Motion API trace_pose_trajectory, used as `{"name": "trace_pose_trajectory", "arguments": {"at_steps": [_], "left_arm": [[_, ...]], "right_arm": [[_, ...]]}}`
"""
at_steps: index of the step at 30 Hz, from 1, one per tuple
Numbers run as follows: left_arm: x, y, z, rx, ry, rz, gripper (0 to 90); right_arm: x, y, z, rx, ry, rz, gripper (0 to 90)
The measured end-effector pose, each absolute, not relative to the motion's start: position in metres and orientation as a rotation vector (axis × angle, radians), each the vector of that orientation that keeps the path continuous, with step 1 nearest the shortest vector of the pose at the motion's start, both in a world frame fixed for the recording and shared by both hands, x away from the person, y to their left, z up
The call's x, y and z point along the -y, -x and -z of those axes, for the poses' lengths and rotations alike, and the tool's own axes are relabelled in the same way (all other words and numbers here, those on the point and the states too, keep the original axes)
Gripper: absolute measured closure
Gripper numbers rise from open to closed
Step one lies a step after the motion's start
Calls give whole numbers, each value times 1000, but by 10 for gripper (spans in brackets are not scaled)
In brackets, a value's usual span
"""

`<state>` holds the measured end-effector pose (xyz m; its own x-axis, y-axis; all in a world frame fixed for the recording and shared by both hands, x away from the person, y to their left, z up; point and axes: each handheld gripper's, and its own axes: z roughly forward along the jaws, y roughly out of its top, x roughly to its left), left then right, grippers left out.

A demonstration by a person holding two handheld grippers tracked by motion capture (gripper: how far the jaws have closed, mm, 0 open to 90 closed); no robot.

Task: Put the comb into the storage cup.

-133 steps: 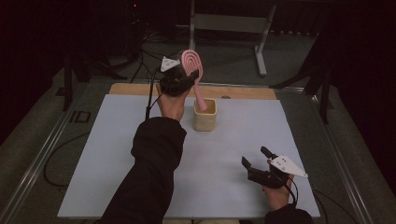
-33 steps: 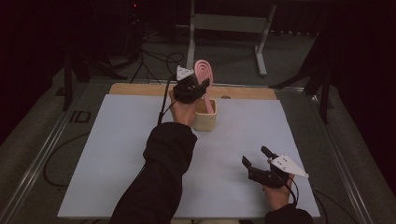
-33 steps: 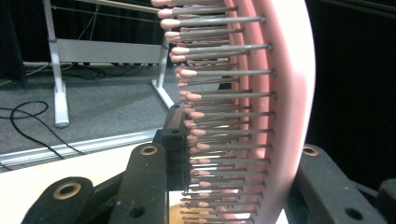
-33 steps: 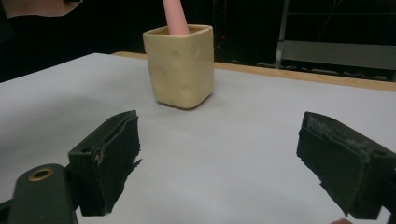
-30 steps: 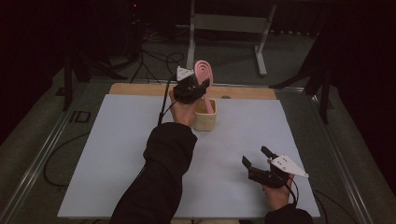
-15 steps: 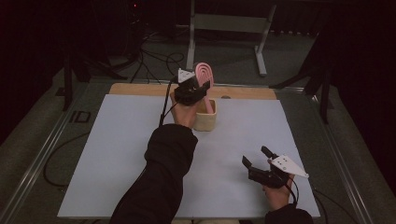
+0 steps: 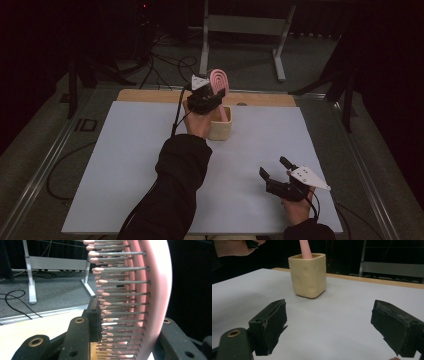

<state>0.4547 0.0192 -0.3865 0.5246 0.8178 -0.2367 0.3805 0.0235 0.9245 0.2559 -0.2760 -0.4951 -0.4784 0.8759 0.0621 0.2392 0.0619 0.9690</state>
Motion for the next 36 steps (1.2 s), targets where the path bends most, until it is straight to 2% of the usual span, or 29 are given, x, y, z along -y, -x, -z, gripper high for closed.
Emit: {"name": "trace_pose_trajectory", "arguments": {"at_steps": [36], "left_arm": [[-15, -454, 397, -1068, -1600, -453, 641]], "right_arm": [[276, -256, 496, -1777, -1112, -1443, 130]]}}
